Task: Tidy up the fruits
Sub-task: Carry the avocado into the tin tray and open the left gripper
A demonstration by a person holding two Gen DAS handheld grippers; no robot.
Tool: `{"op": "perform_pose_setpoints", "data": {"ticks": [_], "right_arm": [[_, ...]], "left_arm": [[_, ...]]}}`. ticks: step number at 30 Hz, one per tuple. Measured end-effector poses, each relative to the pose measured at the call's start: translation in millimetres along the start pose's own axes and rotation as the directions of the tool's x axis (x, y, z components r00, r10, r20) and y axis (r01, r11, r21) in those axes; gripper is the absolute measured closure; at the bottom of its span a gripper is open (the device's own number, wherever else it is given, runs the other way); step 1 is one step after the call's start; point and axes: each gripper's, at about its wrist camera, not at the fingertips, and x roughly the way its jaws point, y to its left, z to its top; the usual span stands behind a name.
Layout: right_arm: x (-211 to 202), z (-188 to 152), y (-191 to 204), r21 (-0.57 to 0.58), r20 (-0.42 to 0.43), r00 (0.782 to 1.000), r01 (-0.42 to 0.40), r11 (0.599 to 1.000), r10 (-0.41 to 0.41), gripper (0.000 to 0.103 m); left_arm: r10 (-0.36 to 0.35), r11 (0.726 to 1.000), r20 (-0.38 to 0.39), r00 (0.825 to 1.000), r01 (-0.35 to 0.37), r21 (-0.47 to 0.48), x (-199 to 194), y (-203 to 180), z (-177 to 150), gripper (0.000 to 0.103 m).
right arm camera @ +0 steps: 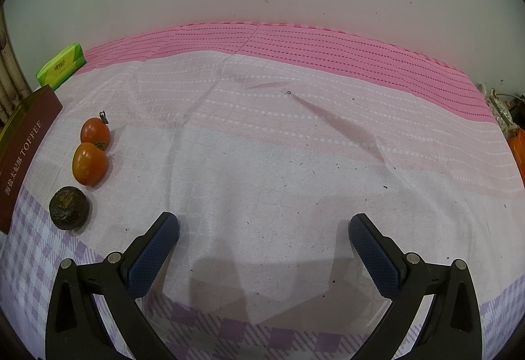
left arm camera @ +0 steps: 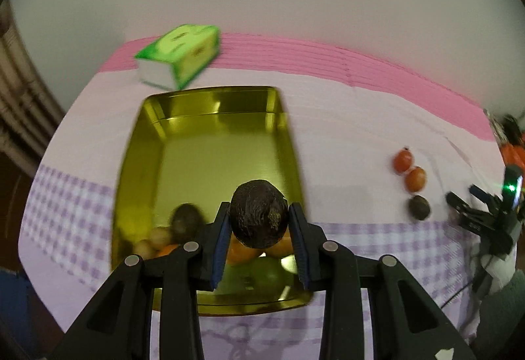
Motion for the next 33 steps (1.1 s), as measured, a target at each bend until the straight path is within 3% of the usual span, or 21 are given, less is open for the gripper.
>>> {"op": "perform_pose_setpoints", "data": {"ticks": [11, 23, 33], "right_arm": [[0.0, 0.1, 0.1, 0.000, 0.000, 1.000, 0.000, 1.000, 0.000, 0.000], [-0.5, 0.3, -0.2, 0.000, -0.001, 1.000, -0.001, 1.000, 0.001, 0.000], [-0.7, 0.7, 0.1, 0.000, -0.001, 1.000, 0.000, 1.000, 0.000, 0.000]], "left_arm": [[0.028, 0.997, -0.072, 0.997, -0.033, -0.070, 11.9, 40.3, -18.4, 0.072], [0.024, 0.997, -0.133, 0.991, -0.034, -0.074, 27.7, 39.5, -34.8, 0.072], [0.027, 0.997, -0.124, 0.992, -0.036, -0.072, 27.8, 39.9, -37.5, 0.072]]}}
